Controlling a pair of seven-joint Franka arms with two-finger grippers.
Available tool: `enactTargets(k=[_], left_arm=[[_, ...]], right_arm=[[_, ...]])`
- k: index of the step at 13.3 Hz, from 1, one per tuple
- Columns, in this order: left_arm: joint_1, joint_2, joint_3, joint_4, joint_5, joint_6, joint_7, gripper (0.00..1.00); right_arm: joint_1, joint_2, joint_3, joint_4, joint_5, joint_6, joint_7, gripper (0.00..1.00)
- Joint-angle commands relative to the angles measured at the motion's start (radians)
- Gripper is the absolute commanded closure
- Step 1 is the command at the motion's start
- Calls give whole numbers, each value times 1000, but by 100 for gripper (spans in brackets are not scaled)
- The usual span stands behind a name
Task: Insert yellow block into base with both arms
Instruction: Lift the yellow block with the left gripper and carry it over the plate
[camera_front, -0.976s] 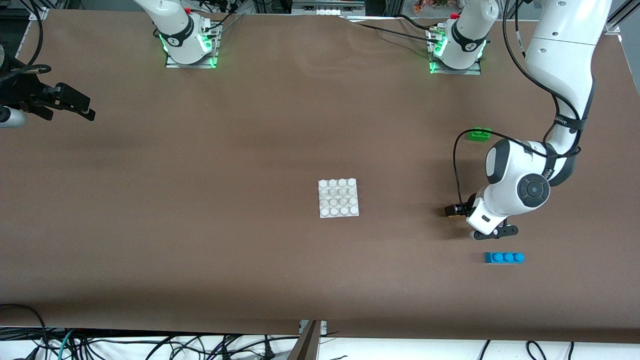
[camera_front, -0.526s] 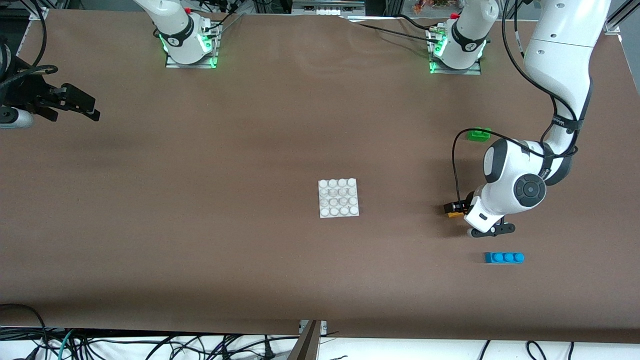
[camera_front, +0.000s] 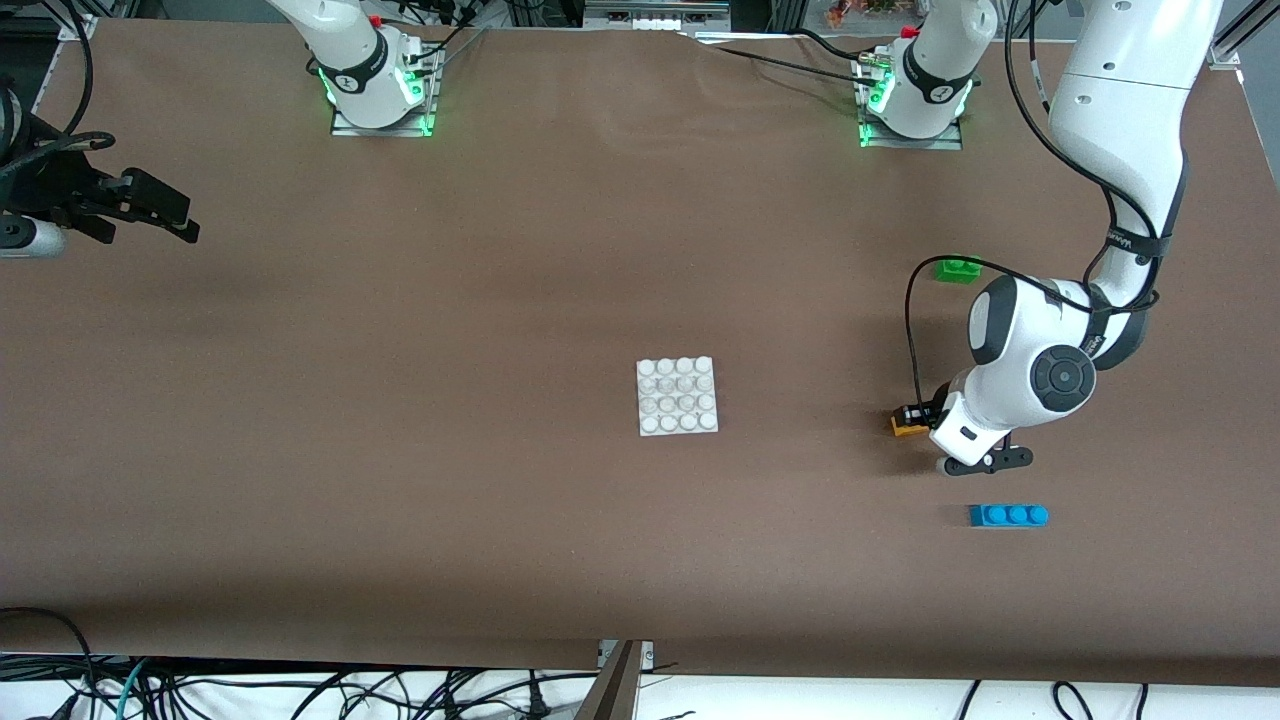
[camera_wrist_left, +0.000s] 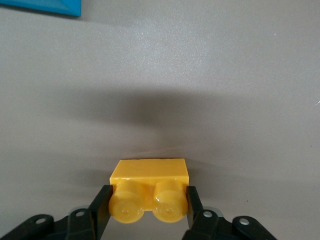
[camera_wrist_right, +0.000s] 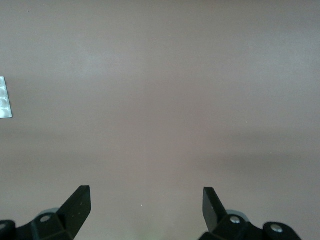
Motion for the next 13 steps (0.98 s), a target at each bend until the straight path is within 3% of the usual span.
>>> enactTargets(k=[1, 7, 10, 13], left_arm=[[-31, -49, -3, 5, 12, -22, -14, 72], [-228, -68, -14, 187, -33, -260, -78, 71], [-388, 5, -11, 289, -62, -263, -145, 71], [-471, 103, -11, 416, -62, -262, -288, 71]], right_arm=[[-3, 16, -1, 30, 10, -14, 0, 1], [-5, 16, -1, 30, 11, -14, -1, 1], [-6, 16, -1, 30, 11, -14, -3, 1], [-6, 16, -1, 30, 11, -17, -4, 1]])
